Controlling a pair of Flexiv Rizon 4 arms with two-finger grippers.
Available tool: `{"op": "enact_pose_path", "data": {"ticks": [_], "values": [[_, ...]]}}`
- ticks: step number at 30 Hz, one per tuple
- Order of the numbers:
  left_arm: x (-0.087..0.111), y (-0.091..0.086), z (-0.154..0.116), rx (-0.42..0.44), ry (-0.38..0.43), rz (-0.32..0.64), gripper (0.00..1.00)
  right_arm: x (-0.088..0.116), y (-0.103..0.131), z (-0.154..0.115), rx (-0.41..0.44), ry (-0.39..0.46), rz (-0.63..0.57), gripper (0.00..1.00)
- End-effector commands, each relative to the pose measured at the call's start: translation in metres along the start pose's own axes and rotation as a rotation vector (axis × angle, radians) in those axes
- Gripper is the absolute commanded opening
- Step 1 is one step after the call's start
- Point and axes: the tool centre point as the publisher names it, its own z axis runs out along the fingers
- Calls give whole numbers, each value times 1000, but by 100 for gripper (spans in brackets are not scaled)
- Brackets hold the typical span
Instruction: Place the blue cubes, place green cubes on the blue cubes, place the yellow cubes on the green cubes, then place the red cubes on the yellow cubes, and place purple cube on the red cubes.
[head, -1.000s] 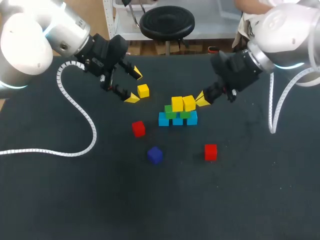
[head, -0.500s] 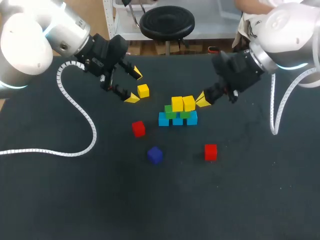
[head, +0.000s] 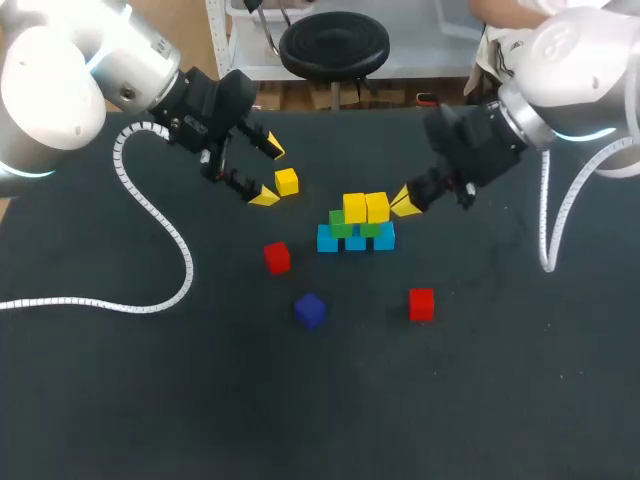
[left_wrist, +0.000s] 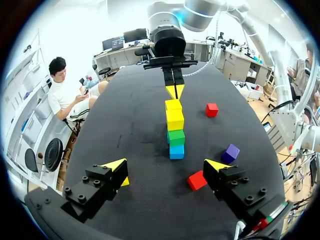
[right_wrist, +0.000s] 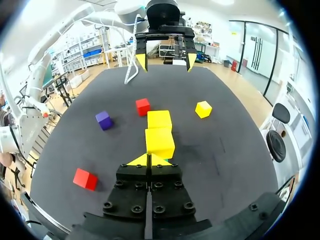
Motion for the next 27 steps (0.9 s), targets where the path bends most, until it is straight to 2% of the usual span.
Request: {"op": "enact_pose_path", "data": {"ticks": [1,27], "values": [[0,1,0,1,0,1,100,0,4,-3,9,-1,0,0],[0,1,0,1,0,1,100,-2,9,0,-2,-16,-3,0]]}}
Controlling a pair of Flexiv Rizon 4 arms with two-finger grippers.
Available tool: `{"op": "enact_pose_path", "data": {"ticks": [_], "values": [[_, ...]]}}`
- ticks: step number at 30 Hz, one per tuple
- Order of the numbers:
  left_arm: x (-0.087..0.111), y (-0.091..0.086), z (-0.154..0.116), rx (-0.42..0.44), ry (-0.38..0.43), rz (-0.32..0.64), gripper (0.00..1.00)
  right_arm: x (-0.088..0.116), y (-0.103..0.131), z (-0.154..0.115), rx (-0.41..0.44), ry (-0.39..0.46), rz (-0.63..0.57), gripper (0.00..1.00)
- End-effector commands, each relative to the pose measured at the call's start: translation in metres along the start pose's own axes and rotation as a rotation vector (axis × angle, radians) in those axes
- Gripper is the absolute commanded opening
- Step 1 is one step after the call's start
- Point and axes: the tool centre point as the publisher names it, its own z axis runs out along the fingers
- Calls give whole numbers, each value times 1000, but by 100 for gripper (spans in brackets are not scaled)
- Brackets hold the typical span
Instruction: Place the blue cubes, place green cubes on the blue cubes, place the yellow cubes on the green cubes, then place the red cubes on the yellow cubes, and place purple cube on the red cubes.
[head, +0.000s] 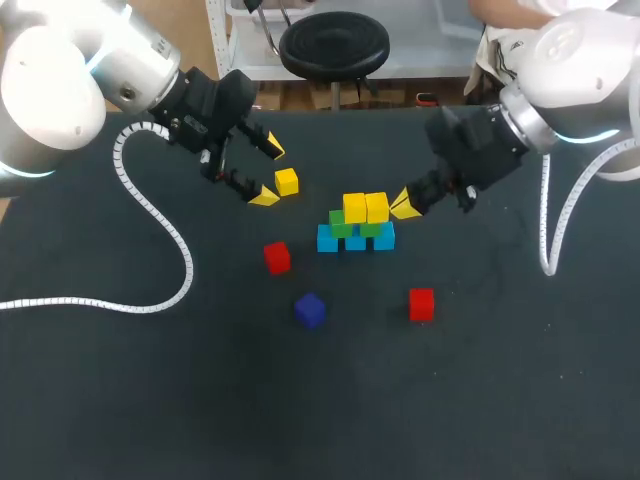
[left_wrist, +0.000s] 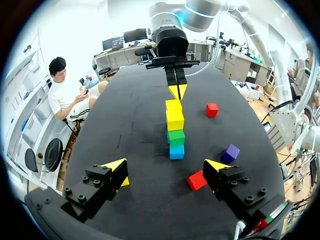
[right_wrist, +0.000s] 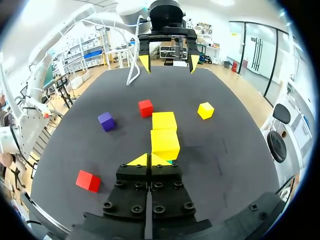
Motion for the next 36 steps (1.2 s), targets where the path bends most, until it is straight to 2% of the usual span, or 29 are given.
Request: {"op": "enact_pose_path", "data": {"ticks": [1,14,23,24,25,26,27,36], "values": [[0,1,0,1,0,1,100,0,2,-1,3,-3,-3,0],[0,1,0,1,0,1,100,0,3,-3,4,0,-4,0],[0,1,0,1,0,1,100,2,2,-22,47,1,2,0],[0,1,0,1,0,1,100,2,2,-23,53,-6,5,7],[0,1,0,1,0,1,100,2,2,-26,56,-29,13,40],[0,1,0,1,0,1,100,1,2,-27,62,-37,19,94],[0,1,0,1,0,1,100,-1,2,-30,56,-68,10,100],[0,1,0,1,0,1,100,-5,5,-48,57,-122,-6,100]]}}
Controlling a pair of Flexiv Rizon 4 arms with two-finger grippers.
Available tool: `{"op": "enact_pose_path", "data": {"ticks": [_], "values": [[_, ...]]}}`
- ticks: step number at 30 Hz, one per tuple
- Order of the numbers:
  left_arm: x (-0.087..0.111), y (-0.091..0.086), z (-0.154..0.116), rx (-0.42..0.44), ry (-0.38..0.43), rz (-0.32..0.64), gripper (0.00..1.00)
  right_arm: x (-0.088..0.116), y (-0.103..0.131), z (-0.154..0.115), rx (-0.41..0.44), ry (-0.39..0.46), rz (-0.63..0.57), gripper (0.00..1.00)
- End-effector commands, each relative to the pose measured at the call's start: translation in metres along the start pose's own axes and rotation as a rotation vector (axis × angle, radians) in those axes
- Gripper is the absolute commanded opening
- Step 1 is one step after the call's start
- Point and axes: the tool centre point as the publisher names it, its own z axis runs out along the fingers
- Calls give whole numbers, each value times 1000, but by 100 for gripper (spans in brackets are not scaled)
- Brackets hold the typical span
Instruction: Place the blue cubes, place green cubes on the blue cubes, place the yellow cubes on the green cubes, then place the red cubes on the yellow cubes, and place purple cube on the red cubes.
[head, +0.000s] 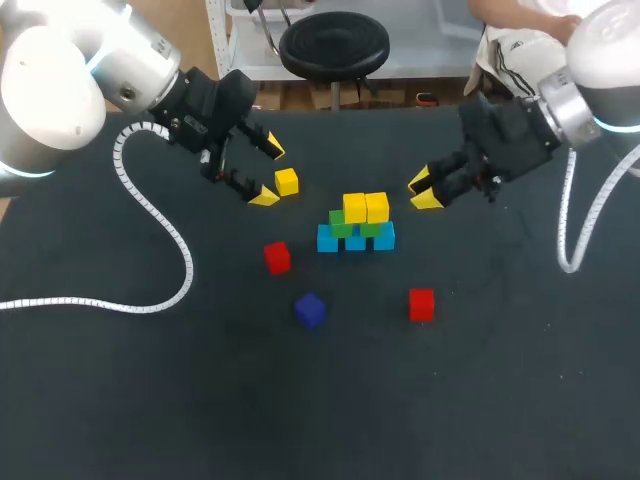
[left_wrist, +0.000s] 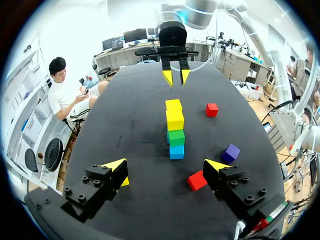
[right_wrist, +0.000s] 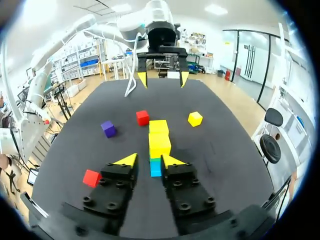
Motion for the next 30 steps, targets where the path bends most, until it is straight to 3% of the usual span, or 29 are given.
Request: {"op": "enact_pose_path", "data": {"ticks": [1,12,20,30], "values": [[0,1,0,1,0,1,100,-1,4,-11,0,-8,-11,100],[0,1,0,1,0,1,100,0,8,-34,2,66,-56,100],[0,1,0,1,0,1,100,5,7,-38,9,16,-31,100],[0,1,0,1,0,1,100,8,5,-41,2,20,-31,100]]}}
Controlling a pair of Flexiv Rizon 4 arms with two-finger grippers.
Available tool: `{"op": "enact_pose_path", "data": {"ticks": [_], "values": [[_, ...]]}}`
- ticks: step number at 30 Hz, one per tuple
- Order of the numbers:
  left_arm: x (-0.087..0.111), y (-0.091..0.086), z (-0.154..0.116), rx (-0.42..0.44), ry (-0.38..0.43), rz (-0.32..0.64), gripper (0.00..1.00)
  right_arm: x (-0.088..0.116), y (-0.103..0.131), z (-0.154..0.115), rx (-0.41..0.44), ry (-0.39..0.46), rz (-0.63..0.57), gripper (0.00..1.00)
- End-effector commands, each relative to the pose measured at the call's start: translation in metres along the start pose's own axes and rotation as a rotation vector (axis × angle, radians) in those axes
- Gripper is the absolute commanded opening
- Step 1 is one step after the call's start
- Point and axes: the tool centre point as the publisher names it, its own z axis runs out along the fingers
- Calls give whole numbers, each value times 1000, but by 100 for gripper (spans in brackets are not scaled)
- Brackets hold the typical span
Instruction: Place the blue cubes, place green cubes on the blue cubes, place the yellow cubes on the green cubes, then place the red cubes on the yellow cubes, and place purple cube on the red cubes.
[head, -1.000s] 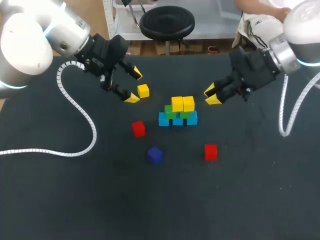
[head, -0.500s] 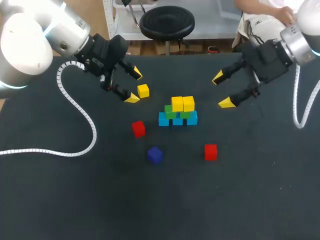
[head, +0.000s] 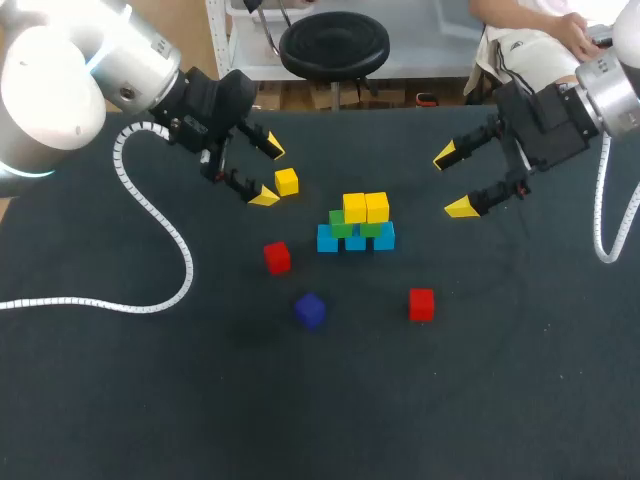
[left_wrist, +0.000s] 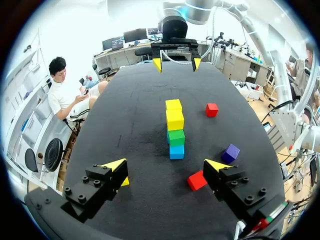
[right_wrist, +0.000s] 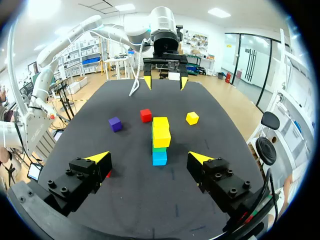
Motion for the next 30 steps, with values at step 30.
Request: {"op": "enact_pose_path", "data": {"ticks": [30], "values": [[5,33,13,28,163,-23,100,7,-3,-5,-48,-26,-1,100]]}}
